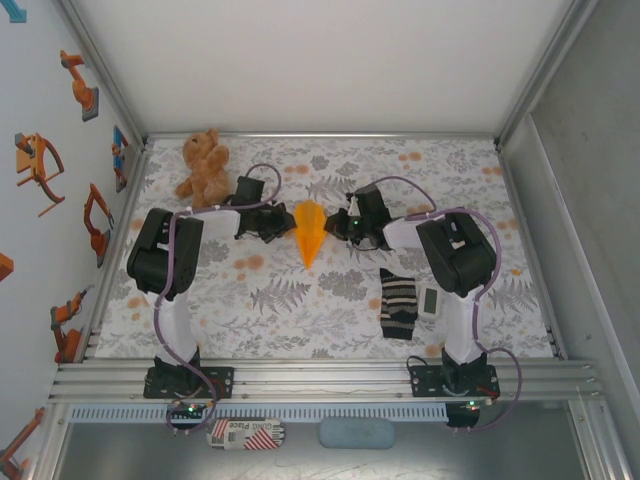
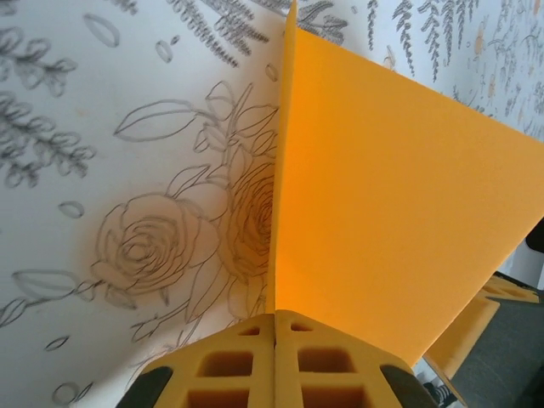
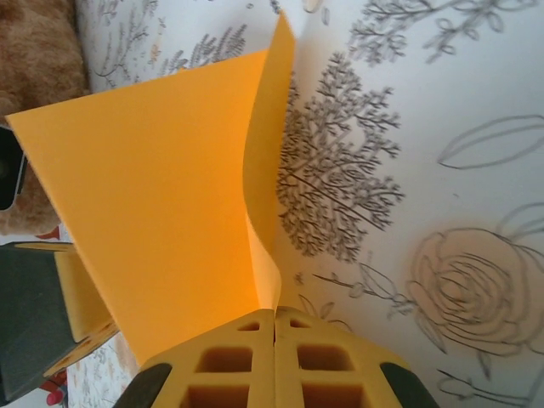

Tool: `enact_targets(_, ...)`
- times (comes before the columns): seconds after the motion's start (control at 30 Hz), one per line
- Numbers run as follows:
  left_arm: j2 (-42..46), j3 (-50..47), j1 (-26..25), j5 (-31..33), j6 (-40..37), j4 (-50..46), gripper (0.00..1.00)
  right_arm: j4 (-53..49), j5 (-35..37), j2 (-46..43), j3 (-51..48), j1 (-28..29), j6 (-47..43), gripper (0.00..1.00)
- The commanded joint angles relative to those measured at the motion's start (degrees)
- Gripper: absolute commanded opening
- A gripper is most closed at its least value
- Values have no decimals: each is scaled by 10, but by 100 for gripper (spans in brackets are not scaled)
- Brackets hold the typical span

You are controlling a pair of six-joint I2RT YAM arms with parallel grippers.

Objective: Fold a paper plane with a square sheet of paper (pick it up from the middle)
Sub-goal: Move the paper plane to the top-center of the table.

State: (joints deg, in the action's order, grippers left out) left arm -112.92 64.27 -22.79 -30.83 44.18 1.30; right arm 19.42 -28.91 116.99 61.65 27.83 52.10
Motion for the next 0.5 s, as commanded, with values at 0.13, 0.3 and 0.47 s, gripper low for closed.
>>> enact_targets(0.13, 40, -42, 7, 19, 7, 35, 2, 11, 15, -28, -18, -7, 2, 0)
enact_targets(0.3, 30, -53, 8, 8, 15, 54, 2, 8, 10, -22, -17, -7, 2, 0)
enact_targets(0.47, 26, -53, 7, -4, 20, 66, 2, -5, 8, -44, -20, -6, -6, 9)
